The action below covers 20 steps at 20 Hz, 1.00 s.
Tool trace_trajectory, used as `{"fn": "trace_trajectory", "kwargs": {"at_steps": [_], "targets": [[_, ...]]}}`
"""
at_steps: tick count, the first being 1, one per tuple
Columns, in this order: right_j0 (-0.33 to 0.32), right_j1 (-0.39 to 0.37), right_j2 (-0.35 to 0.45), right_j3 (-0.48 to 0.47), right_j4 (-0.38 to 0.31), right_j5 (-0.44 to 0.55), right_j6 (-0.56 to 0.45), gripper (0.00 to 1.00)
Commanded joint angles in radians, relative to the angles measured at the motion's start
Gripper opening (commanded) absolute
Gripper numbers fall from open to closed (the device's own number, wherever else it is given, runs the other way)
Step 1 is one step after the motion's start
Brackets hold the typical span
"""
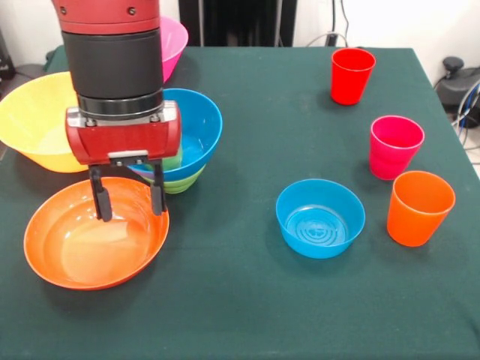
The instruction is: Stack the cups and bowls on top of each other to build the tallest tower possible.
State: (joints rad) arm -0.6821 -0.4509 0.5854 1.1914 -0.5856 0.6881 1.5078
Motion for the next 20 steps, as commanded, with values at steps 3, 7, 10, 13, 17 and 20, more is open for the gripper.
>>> {"fn": "trace_trajectory", "kwargs": {"at_steps": [3, 7, 10, 13, 17, 20], "targets": [[0.043, 0.039, -0.037, 0.003, -0.044, -0.059, 0.001, 1.0], [0.043, 0.037, -0.039, -0.002, -0.038, -0.055, -0.003, 1.0], [0.042, 0.036, -0.041, 0.0, -0.036, -0.057, -0.005, 1.0], [0.044, 0.036, -0.043, 0.0, -0.034, -0.058, -0.005, 1.0], [0.047, 0.04, -0.046, -0.005, -0.034, -0.061, -0.003, 1.0], [0.049, 0.041, -0.048, -0.005, -0.035, -0.062, -0.002, 1.0]]}}
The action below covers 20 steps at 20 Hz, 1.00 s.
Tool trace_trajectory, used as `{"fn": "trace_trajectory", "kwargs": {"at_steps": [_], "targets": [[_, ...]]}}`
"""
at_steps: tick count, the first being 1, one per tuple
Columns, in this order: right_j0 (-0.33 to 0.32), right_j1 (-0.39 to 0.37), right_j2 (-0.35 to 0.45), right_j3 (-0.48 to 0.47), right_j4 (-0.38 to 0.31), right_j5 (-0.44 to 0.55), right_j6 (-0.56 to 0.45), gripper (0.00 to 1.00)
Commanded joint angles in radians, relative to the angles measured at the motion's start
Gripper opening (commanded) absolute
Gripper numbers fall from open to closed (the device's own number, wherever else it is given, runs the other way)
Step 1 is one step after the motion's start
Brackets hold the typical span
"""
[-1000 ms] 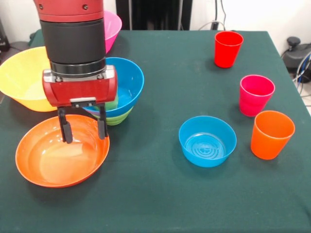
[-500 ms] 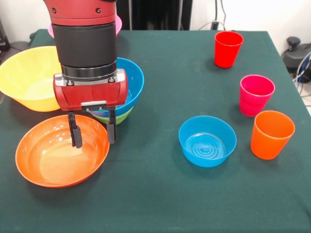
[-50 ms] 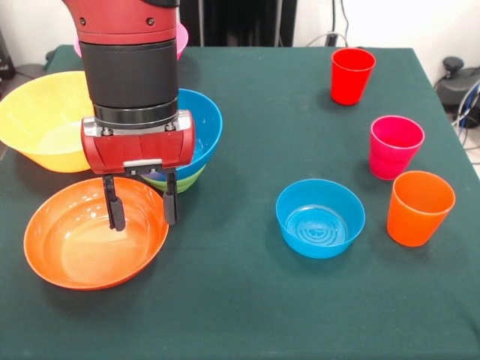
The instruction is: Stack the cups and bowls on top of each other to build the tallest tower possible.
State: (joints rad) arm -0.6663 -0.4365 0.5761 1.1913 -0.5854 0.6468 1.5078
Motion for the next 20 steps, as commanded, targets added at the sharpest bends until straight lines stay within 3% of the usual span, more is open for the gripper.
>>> {"fn": "trace_trajectory", "kwargs": {"at_steps": [1, 20], "targets": [[0.034, 0.028, -0.039, -0.007, -0.034, -0.019, -0.002, 1.0], [0.054, 0.05, -0.055, -0.03, -0.045, -0.038, 0.018, 1.0]]}}
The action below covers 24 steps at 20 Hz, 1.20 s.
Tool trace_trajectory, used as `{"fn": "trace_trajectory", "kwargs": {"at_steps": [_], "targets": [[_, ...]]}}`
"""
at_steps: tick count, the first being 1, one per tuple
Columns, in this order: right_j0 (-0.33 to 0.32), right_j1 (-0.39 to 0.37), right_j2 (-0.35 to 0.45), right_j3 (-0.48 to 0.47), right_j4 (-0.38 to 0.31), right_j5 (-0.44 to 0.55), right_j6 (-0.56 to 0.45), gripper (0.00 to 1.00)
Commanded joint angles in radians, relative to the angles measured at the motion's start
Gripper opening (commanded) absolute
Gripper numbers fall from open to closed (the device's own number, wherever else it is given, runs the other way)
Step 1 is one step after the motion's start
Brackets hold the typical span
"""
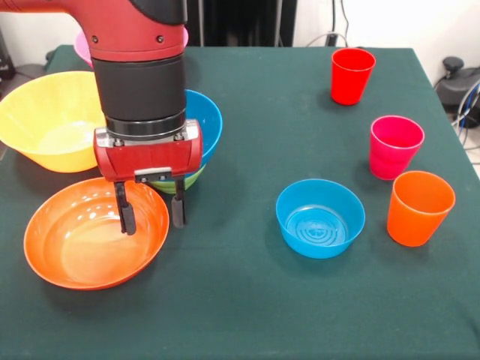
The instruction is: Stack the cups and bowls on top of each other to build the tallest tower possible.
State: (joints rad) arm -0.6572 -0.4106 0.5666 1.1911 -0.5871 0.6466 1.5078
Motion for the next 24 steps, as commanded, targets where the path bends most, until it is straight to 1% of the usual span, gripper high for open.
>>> {"fn": "trace_trajectory", "kwargs": {"at_steps": [1, 24], "targets": [[0.045, 0.025, -0.046, -0.031, -0.043, -0.036, 0.016, 1.0], [0.052, 0.031, -0.057, -0.033, -0.045, -0.048, 0.029, 1.0]]}}
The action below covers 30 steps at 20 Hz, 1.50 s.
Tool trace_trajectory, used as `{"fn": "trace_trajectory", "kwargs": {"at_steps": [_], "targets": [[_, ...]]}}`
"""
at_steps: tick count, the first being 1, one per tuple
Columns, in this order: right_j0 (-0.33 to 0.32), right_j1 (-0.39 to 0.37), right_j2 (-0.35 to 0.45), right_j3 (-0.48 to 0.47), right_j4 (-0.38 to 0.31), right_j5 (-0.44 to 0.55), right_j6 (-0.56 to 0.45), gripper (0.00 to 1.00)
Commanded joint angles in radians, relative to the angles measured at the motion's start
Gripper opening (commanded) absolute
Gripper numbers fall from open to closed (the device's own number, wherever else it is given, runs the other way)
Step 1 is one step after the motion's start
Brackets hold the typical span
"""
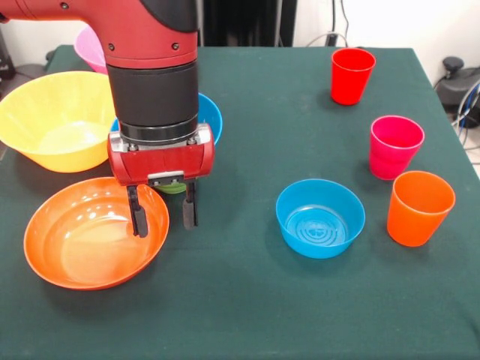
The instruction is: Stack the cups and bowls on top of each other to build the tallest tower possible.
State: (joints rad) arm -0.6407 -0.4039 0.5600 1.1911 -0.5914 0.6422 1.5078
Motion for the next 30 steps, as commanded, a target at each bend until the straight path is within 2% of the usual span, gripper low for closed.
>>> {"fn": "trace_trajectory", "kwargs": {"at_steps": [1, 16, 30], "targets": [[0.036, 0.023, -0.052, -0.031, -0.041, -0.044, 0.031, 1.0], [0.085, 0.065, -0.113, -0.082, -0.047, -0.046, 0.072, 1.0], [0.092, 0.073, -0.134, -0.084, -0.034, -0.072, 0.077, 1.0]]}}
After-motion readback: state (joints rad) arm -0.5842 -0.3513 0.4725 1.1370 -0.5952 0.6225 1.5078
